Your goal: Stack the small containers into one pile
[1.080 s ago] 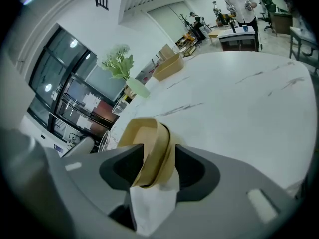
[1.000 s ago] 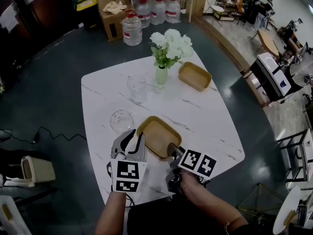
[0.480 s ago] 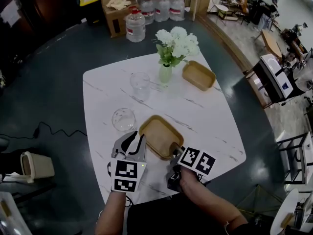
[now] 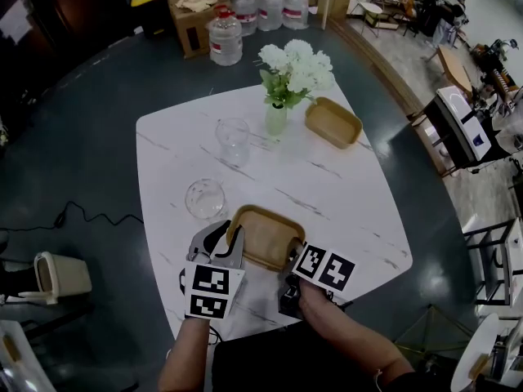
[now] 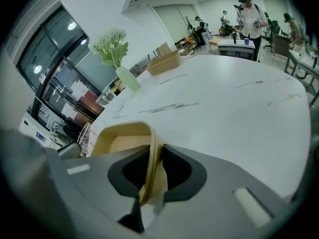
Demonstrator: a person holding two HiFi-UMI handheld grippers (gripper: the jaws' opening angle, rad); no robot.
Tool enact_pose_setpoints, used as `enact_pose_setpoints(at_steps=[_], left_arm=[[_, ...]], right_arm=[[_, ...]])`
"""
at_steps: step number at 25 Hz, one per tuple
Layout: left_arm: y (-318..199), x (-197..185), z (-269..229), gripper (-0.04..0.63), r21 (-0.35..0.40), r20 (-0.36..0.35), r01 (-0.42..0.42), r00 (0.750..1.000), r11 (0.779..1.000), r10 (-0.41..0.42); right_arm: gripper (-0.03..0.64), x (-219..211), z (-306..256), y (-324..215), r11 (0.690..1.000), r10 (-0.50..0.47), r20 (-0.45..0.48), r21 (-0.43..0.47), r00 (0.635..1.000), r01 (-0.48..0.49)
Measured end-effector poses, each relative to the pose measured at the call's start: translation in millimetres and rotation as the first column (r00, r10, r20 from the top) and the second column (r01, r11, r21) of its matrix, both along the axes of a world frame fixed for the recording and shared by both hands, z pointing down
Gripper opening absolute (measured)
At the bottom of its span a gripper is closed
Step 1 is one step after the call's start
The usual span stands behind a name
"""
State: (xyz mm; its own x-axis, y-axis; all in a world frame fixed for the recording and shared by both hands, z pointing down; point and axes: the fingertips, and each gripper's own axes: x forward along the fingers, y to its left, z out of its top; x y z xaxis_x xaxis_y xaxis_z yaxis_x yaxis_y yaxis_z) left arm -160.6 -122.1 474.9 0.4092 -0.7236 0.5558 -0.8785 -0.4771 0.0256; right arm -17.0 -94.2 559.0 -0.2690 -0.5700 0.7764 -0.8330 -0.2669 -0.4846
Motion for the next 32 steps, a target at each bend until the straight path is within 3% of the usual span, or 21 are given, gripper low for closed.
enact_pose_setpoints(at_steps=[10,16,25,32], left_arm=[[5.7,2.2,12.6,0.109,-0.065,-0.009,0.024,1.0,0.998,-0.025],[12.7,17.1,14.8,0.112,-0.101,-0.055,0.053,0.997,0.993,-0.059],[11.3,64.7,4.8,0.078,-0.126,-0.124,-0.027,0.992,0.992,0.012],[2.9,71.9,-9.7,0.054,-0.113,-0.181,-0.057,0.983,0.992,0.036]], right_arm=[[0.032,11.2,-10.1,-3.3,0.997,-0.053,0.006,0.054,0.999,0.052],[0.031,32.5,-22.3,-5.4,0.992,-0.086,0.005,0.096,0.996,0.086],[0.029,72.8,-42.4,-15.9,0.983,-0.098,-0.03,0.154,0.995,0.101],[0.026,81.7,-56.9,-19.2,0.981,-0.073,-0.044,0.177,0.996,0.08]])
